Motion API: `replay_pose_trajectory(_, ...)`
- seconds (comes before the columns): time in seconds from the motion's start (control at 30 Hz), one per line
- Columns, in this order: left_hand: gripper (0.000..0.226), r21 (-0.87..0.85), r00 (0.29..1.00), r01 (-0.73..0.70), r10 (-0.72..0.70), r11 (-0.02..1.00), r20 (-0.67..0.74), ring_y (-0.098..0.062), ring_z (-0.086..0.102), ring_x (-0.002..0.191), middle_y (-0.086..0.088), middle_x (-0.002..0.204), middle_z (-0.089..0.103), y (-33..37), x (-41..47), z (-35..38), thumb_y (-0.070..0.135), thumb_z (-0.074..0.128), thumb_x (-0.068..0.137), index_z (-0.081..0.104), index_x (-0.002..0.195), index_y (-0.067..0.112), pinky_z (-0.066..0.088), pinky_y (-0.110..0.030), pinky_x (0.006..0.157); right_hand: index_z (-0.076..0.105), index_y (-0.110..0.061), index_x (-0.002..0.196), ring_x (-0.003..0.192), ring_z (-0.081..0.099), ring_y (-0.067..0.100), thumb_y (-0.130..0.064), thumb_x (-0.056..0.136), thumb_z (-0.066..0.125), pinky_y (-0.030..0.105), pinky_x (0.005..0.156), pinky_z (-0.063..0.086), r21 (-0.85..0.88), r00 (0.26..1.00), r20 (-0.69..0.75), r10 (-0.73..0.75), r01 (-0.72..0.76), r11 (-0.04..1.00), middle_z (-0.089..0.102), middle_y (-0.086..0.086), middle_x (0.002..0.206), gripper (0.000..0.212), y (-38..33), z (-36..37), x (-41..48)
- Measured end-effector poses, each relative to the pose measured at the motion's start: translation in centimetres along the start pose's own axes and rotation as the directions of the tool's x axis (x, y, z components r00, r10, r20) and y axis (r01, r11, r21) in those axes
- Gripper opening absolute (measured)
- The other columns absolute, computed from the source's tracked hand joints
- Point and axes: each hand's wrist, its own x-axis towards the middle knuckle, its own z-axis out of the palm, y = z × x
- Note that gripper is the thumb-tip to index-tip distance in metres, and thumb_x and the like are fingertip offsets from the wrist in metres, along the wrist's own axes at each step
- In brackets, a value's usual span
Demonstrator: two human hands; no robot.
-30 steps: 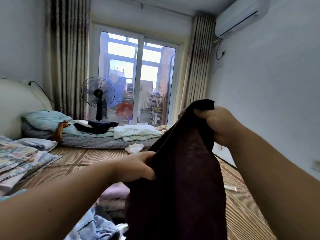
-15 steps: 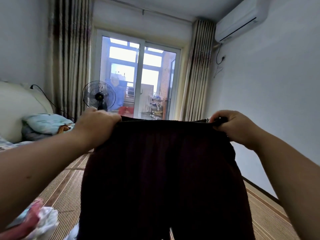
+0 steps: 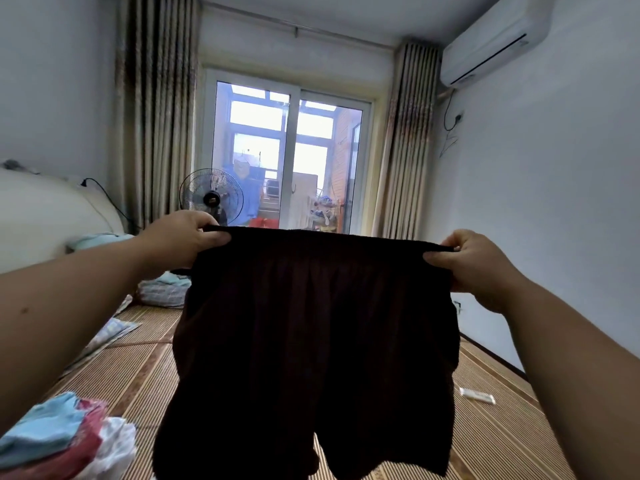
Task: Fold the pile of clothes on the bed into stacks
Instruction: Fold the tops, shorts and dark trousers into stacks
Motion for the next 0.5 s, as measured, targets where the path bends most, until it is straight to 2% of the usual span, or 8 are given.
replay_pose_trajectory(0.07,0.006,-0.284,0.995,0.1,-0.093,0.954,0.038,-0.017,0.063,0.06,-0.012,0.08,0.065,-0.2,0.1,0.1,0.021,0.067,0.089,0.064,0.091,0.016,0.05,-0.026,0.052,0.054,-0.013,0.089,0.072,0.066,0.023,-0.015,0.09,0.066,0.028,0.05,0.049,-0.008,0.999,-0.022,0.037,-0.037,0.999,0.064,0.012,0.088,0.012,-0.1,0.6,0.4)
replay_pose_trajectory(0.13,0.012,-0.4,0.989,0.146,-0.145,0.905,0.032,-0.017,0.065,0.061,-0.012,0.083,0.065,0.0,0.2,0.5,0.018,0.068,0.088,0.062,0.098,0.014,0.052,-0.026,0.05,0.055,-0.015,0.09,0.078,0.064,0.026,-0.019,0.089,0.066,0.031,0.055,0.048,-0.069,0.995,-0.082,0.062,-0.067,0.995,0.064,0.011,0.09,0.012,-0.1,1.4,0.6)
replay_pose_trajectory(0.17,0.015,-0.342,0.986,0.151,-0.167,0.928,-0.02,-0.017,0.065,0.064,-0.011,0.085,0.065,0.2,0.3,0.9,0.02,0.07,0.087,0.062,0.098,0.015,0.05,-0.026,0.051,0.056,-0.015,0.091,0.079,0.064,0.026,-0.019,0.087,0.067,0.03,0.057,0.046,-0.088,0.989,-0.13,0.075,-0.087,0.992,0.063,0.01,0.089,0.012,-0.3,2.0,0.6)
replay_pose_trajectory(0.23,0.017,-0.119,0.965,0.182,-0.2,0.976,-0.167,-0.02,0.062,0.072,-0.009,0.09,0.066,1.4,0.3,2.1,0.023,0.073,0.084,0.064,0.095,0.016,0.043,-0.027,0.055,0.06,-0.009,0.094,0.079,0.063,0.028,-0.018,0.083,0.067,0.029,0.058,0.045,-0.065,0.967,-0.224,0.122,-0.139,0.988,0.064,0.012,0.089,0.016,-1.1,3.5,0.6)
replay_pose_trajectory(0.3,0.01,-0.087,0.947,0.223,-0.236,0.971,-0.217,-0.023,0.061,0.074,-0.012,0.093,0.067,3.8,0.2,3.5,0.02,0.07,0.083,0.065,0.087,0.012,0.046,-0.03,0.06,0.062,-0.002,0.097,0.082,0.064,0.033,-0.016,0.081,0.068,0.036,0.066,0.053,0.025,0.951,-0.27,0.153,-0.152,0.988,0.066,0.018,0.093,0.022,-2.5,5.2,0.6)
replay_pose_trajectory(0.37,0.011,-0.257,0.954,0.245,-0.28,0.935,-0.108,-0.023,0.063,0.074,-0.012,0.092,0.066,6.5,0.1,4.9,0.015,0.068,0.086,0.061,0.081,0.009,0.053,-0.032,0.065,0.059,-0.003,0.098,0.085,0.066,0.035,-0.014,0.082,0.07,0.045,0.075,0.059,0.14,0.962,-0.222,0.158,-0.129,0.982,0.065,0.019,0.096,0.022,-4.2,6.7,0.3)
replay_pose_trajectory(0.43,0.011,-0.439,0.953,0.286,-0.303,0.852,0.032,-0.025,0.067,0.077,-0.013,0.09,0.068,9.5,-0.4,6.1,0.014,0.069,0.087,0.06,0.085,0.007,0.056,-0.033,0.065,0.053,-0.01,0.093,0.082,0.068,0.03,-0.013,0.086,0.071,0.042,0.066,0.061,0.272,0.986,-0.099,0.134,-0.103,0.957,0.062,0.016,0.096,0.019,-6.0,7.8,-0.3)
replay_pose_trajectory(0.5,0.009,-0.555,0.968,0.252,-0.215,0.792,0.133,-0.026,0.069,0.075,-0.013,0.088,0.068,12.2,-1.1,6.8,0.014,0.066,0.088,0.061,0.086,0.006,0.057,-0.034,0.065,0.052,-0.014,0.09,0.076,0.068,0.025,-0.013,0.091,0.066,0.035,0.054,0.059,0.377,0.998,0.025,0.057,-0.063,0.924,0.062,0.013,0.091,0.014,-7.3,8.6,-1.2)
